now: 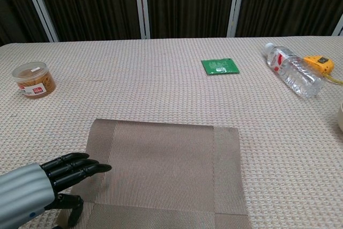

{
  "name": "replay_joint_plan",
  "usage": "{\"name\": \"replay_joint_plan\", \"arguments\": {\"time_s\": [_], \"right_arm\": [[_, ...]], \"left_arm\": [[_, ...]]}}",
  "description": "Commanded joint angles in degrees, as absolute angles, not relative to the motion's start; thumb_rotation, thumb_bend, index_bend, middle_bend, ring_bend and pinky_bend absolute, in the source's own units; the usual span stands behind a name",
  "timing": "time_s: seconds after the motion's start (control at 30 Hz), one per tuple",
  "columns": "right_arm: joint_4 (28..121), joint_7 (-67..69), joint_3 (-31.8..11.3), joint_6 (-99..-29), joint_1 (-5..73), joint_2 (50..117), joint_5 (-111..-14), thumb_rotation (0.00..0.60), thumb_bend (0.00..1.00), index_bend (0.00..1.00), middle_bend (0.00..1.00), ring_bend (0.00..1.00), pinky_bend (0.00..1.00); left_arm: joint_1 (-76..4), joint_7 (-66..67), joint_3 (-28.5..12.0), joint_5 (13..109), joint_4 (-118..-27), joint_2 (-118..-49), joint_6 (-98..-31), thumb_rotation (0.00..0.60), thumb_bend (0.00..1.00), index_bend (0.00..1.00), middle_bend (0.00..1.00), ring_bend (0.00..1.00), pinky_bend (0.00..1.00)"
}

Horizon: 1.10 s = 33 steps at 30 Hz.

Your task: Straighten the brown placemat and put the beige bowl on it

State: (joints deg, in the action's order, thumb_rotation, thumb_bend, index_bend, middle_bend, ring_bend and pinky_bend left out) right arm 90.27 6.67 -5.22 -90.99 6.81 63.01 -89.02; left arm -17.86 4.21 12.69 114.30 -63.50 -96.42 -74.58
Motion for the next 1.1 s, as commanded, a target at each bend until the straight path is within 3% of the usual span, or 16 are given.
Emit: {"name": "replay_joint_plan", "arguments": {"time_s": [0.03,0.47,0.7,0.9,1.1], "right_arm": [[90.32,6.74,-5.26,-90.94,6.77,62.96,-89.01,0.6,0.0,0.0,0.0,0.0,0.0],[90.53,6.87,-5.55,-90.66,6.61,62.74,-88.95,0.6,0.0,0.0,0.0,0.0,0.0],[90.55,7.25,-5.68,-90.67,6.52,62.6,-89.02,0.6,0.0,0.0,0.0,0.0,0.0],[90.56,7.44,-5.8,-90.75,6.42,62.46,-89.03,0.6,0.0,0.0,0.0,0.0,0.0],[90.53,7.1,-5.95,-90.66,6.37,62.53,-88.9,0.6,0.0,0.0,0.0,0.0,0.0]], "left_arm": [[-17.95,4.1,12.87,114.05,-63.73,-96.42,-74.63,0.6,0.47,0.53,0.0,0.0,0.0],[-18.85,6.19,12.97,112.1,-70.21,-94.37,-73.71,0.6,0.47,0.54,0.0,0.0,0.0],[-19.35,7.5,11.76,110.24,-73.91,-93.43,-73.09,0.6,0.47,0.62,0.0,0.0,0.0],[-20.85,7.87,8.66,108.0,-77.42,-93.04,-72.34,0.6,0.51,0.65,0.0,0.0,0.0],[-25.09,9.39,2.17,102.35,-84.75,-91.73,-67.05,0.6,0.51,0.66,0.0,0.0,0.0]]}}
